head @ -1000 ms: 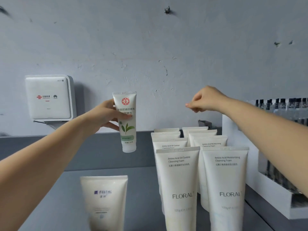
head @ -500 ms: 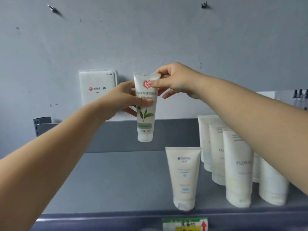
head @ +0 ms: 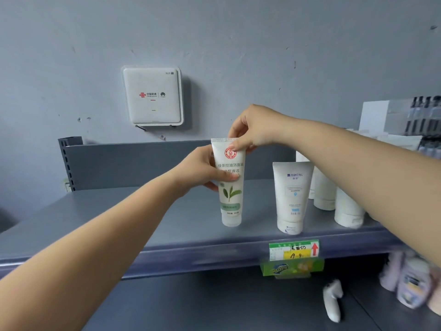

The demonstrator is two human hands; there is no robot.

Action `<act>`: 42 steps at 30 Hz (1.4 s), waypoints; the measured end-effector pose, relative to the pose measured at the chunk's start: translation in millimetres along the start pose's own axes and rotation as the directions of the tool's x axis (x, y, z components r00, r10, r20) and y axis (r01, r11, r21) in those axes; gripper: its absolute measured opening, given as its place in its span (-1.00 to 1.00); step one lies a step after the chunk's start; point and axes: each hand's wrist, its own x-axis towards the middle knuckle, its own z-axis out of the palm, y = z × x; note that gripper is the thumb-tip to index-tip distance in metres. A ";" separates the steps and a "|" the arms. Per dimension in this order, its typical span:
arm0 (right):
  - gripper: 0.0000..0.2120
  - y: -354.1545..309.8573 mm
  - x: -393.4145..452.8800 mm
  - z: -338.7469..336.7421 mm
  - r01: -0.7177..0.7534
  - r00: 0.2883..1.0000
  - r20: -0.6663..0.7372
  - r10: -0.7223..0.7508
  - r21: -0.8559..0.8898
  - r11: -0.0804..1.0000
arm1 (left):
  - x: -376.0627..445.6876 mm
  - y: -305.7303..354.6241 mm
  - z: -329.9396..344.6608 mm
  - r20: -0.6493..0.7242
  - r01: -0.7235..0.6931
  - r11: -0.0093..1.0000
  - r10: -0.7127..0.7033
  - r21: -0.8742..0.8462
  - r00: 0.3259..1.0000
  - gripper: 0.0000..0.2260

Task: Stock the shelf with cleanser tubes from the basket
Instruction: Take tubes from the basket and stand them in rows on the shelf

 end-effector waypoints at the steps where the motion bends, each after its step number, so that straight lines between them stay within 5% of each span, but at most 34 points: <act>1: -0.86 0.5 -2.1 1.4 -0.014 1.000 0.017 0.014 -0.020 1.000 | -1.7 -2.5 3.4 0.007 0.004 1.000 -0.004 -0.006 1.000 -0.74; 15: -0.85 -1.5 -17.1 8.6 -0.084 0.995 0.047 0.088 -0.080 0.993 | -11.9 -10.5 15.7 0.075 0.040 0.999 -0.040 -0.001 0.996 -0.71; 22: -0.79 -4.4 -28.1 5.7 -0.048 0.996 -0.085 0.023 -0.313 0.949 | -14.6 -5.3 14.9 0.066 0.032 0.999 -0.034 0.027 0.997 -0.66; 26: -0.76 -6.2 -44.5 -8.4 -0.053 0.960 -0.270 -0.071 -0.427 0.903 | -15.4 8.5 2.6 -0.102 -0.025 1.000 0.026 0.006 0.994 -0.60; 29: -0.83 -5.6 -62.7 -23.7 -0.093 0.893 -0.431 -0.128 -0.454 0.886 | -19.4 25.1 -3.7 -0.332 -0.176 0.980 0.196 0.088 0.923 -0.62; 31: -0.90 0.7 -81.0 -32.1 -0.137 0.882 -0.457 -0.115 -0.483 0.865 | -27.2 38.3 2.6 -0.377 -0.265 0.907 0.383 0.326 0.843 -0.65; 34: -0.91 12.4 -108.4 -30.9 -0.200 0.898 -0.427 -0.110 -0.618 0.760 | -44.0 55.2 27.2 -0.262 -0.274 0.605 0.648 0.748 0.715 -0.67; 38: -0.79 47.0 -160.4 -31.6 -0.217 0.929 -0.355 -0.107 -0.754 0.620 | -44.6 72.2 103.8 -0.006 -0.341 0.344 0.711 0.875 0.703 -0.68; 42: -0.76 83.2 -216.7 -33.4 -0.240 0.946 -0.323 -0.026 -0.754 0.611 | -30.5 75.8 187.3 0.146 -0.442 0.323 0.646 0.837 0.749 -0.70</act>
